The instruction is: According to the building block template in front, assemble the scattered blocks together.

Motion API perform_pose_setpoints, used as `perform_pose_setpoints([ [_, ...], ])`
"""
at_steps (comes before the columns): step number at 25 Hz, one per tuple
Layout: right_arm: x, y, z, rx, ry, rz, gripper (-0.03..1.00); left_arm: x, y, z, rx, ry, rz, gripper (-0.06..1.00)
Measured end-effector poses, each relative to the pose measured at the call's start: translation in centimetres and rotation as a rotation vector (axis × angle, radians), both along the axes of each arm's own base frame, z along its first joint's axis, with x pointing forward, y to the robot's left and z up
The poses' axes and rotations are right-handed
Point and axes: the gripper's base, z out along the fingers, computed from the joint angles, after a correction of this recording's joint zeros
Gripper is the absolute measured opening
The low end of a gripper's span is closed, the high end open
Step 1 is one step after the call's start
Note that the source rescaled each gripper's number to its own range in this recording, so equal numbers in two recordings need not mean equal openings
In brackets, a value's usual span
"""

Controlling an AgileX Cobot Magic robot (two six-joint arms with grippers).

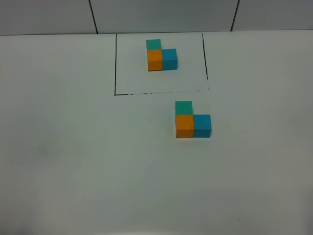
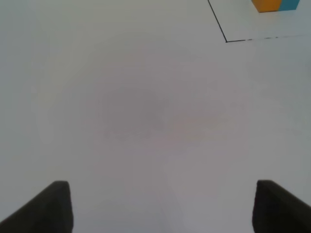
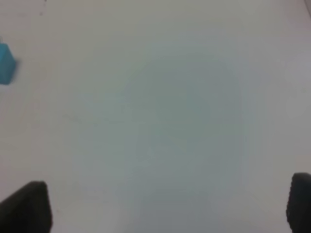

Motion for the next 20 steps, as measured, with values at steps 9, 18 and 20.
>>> perform_pose_setpoints([
  [9, -1.12, 0.33, -0.43, 0.028, -0.042, 0.022, 0.83, 0.0, 0.0, 0.0, 0.0, 0.0, 0.0, 0.68],
  [18, -1.12, 0.08, -0.43, 0.044, -0.043, -0.019, 0.71, 0.0, 0.0, 0.0, 0.0, 0.0, 0.0, 0.68],
  [20, -1.12, 0.08, -0.43, 0.048, -0.043, -0.022, 0.7, 0.0, 0.0, 0.0, 0.0, 0.0, 0.0, 0.68],
])
